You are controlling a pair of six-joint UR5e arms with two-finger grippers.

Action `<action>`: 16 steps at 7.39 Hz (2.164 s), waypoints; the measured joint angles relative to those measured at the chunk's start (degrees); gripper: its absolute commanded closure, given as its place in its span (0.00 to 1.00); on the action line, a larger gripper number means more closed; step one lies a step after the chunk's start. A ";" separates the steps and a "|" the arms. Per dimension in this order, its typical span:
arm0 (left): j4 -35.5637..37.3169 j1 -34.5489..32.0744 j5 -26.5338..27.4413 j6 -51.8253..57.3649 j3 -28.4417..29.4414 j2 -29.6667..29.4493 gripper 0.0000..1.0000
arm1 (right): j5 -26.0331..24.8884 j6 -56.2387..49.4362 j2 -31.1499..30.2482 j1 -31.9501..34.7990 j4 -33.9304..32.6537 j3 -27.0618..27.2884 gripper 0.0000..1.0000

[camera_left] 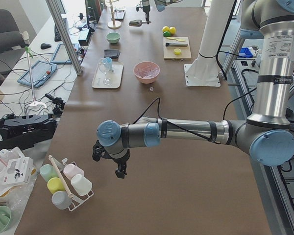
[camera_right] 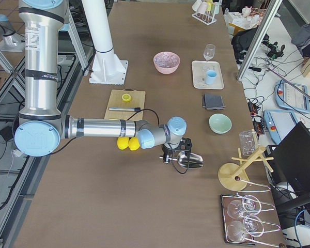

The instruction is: Put ice in cup with scoop

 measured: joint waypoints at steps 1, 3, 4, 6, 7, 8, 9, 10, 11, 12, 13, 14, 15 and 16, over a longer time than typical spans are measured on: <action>0.00 0.02 0.00 0.00 0.00 0.00 0.01 | 0.29 -0.02 0.02 0.00 0.19 -0.19 0.03; -0.07 0.07 0.00 0.00 0.00 0.00 0.01 | 0.50 0.04 0.04 -0.02 0.28 0.01 0.02; -0.08 0.07 0.00 0.00 0.00 0.00 0.01 | 0.63 0.01 -0.17 0.06 0.02 1.30 0.02; -0.08 0.08 0.00 0.00 0.02 0.00 0.01 | 0.87 -0.43 -1.88 1.53 -3.14 8.14 0.01; -0.08 0.08 0.00 0.00 0.02 0.00 0.01 | 0.88 -3.20 -2.48 3.94 -7.12 11.71 0.01; -0.09 0.08 0.00 0.00 -0.04 0.00 0.01 | 0.95 -10.19 -2.08 7.61 -12.80 13.58 0.01; -0.08 0.08 0.00 0.00 -0.11 0.00 0.01 | 0.98 -17.70 -0.92 11.18 -18.57 14.31 0.01; -0.09 0.08 -0.04 0.00 -0.14 0.00 0.01 | 0.82 -23.99 -0.24 14.34 -22.48 14.58 0.01; -0.09 0.08 -0.07 0.00 -0.17 -0.05 0.01 | 0.27 -29.01 -0.40 17.24 -24.31 14.36 0.01; -0.09 0.08 -0.09 0.00 -0.17 -0.12 0.01 | -0.58 -34.33 -0.28 19.65 -25.05 12.72 0.01; -0.09 0.08 -0.08 0.00 -0.14 -0.15 0.01 | -1.17 -37.50 0.90 20.99 -25.35 10.24 0.01; -0.09 0.08 -0.09 -0.04 -0.12 -0.16 0.01 | -1.18 -38.68 2.32 21.63 -25.47 8.31 0.01; -0.09 0.12 -0.09 -0.07 -0.14 -0.17 0.01 | -0.88 -38.96 3.13 22.09 -25.48 7.32 0.01; -0.09 0.14 -0.09 -0.08 -0.16 -0.17 0.01 | -0.72 -38.89 3.45 22.33 -25.48 6.93 0.01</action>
